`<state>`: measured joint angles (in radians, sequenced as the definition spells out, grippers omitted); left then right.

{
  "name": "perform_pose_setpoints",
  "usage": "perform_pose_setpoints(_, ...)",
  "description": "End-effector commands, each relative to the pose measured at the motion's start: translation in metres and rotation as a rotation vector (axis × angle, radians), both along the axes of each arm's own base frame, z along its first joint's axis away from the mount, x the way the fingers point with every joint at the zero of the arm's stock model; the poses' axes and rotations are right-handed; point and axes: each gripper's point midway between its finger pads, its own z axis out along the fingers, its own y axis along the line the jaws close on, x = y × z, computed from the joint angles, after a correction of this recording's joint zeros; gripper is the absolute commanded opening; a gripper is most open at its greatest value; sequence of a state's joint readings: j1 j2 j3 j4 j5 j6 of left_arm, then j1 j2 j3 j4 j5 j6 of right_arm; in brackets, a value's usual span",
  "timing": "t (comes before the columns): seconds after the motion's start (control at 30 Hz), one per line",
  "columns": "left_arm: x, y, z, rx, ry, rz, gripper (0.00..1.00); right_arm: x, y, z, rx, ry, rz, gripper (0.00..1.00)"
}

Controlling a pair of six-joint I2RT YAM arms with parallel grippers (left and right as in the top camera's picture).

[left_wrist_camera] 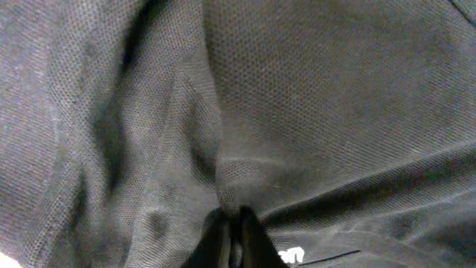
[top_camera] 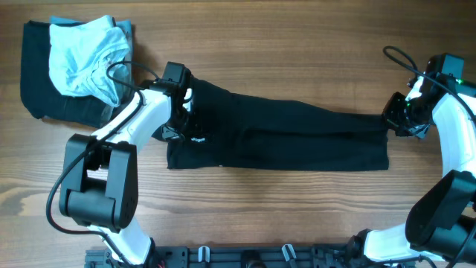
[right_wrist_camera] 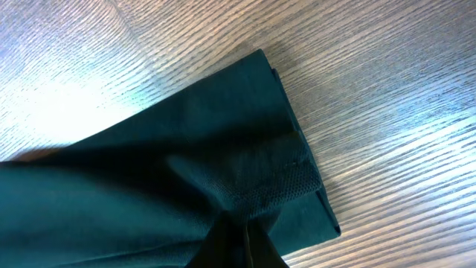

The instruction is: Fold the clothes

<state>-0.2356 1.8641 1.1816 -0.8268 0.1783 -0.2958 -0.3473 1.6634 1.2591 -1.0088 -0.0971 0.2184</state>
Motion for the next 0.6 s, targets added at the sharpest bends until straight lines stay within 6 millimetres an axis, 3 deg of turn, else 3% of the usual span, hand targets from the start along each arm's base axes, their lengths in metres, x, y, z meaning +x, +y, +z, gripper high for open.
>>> perform_pose_setpoints(0.0,0.006,0.004,0.020,-0.020,-0.018,0.023,0.04,0.005,0.001,0.000,0.003,-0.021,0.015,0.04)
perform_pose_setpoints(0.2,0.033,0.033,0.078,-0.038,-0.124,0.113,0.04,0.040,-0.010,0.010,-0.059,-0.171,0.067,0.04)
perform_pose_setpoints(0.3,0.038,0.042,0.090,-0.042,-0.161,0.139,0.04,0.045,-0.009,0.011,-0.056,-0.195,0.079,0.04)
perform_pose_setpoints(0.4,0.038,0.047,0.093,-0.042,-0.168,0.152,0.04,0.040,-0.007,0.009,-0.045,-0.172,0.082,0.04)
perform_pose_setpoints(0.57,0.034,0.042,0.093,-0.041,-0.153,0.138,0.04,0.007,0.003,-0.002,0.004,-0.027,0.059,0.04)
